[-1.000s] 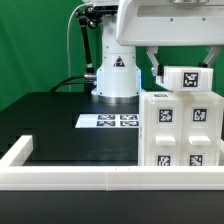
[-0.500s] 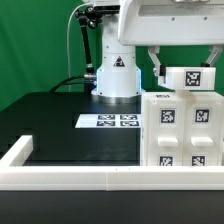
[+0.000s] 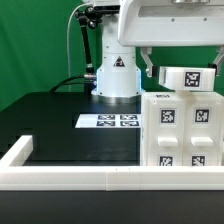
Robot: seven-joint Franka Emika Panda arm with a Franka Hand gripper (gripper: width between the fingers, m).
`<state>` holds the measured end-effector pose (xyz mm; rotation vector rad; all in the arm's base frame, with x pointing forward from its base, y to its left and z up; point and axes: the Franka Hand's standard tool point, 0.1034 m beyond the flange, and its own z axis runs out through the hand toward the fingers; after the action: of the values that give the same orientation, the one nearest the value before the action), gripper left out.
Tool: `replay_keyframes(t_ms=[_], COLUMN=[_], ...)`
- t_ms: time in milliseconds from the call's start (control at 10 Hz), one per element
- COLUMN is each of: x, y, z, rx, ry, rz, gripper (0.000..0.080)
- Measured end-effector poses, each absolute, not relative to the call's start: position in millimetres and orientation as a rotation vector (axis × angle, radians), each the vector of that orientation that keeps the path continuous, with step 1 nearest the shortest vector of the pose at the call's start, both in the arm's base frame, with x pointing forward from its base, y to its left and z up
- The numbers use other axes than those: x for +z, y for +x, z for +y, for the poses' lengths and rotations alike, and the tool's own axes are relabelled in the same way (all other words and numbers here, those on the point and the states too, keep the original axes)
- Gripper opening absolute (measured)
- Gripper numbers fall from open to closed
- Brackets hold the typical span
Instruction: Assemble cabinet
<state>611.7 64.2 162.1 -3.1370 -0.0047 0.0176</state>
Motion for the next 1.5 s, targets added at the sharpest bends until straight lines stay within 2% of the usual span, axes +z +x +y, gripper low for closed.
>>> replay_keyframes(t_ms=[300, 600, 1000, 1100, 1200, 1300, 1500], x=[162.2, 174.3, 168.8, 168.3, 168.0, 168.1, 168.1], y=[612, 615, 608, 608, 608, 609, 609], z=[64, 61, 59, 60, 60, 60, 60], rx=[0.016, -0.215, -0.155, -0.154, -0.154, -0.156, -0.156], ry=[-3.137, -3.120, -3.124, -3.124, -3.124, -3.124, -3.123], rz=[-0.006, -0.045, -0.030, -0.029, -0.030, -0.030, -0.012], gripper=[0.0796, 0.0796, 0.0796, 0.0669, 0.0669, 0.0549, 0.0553])
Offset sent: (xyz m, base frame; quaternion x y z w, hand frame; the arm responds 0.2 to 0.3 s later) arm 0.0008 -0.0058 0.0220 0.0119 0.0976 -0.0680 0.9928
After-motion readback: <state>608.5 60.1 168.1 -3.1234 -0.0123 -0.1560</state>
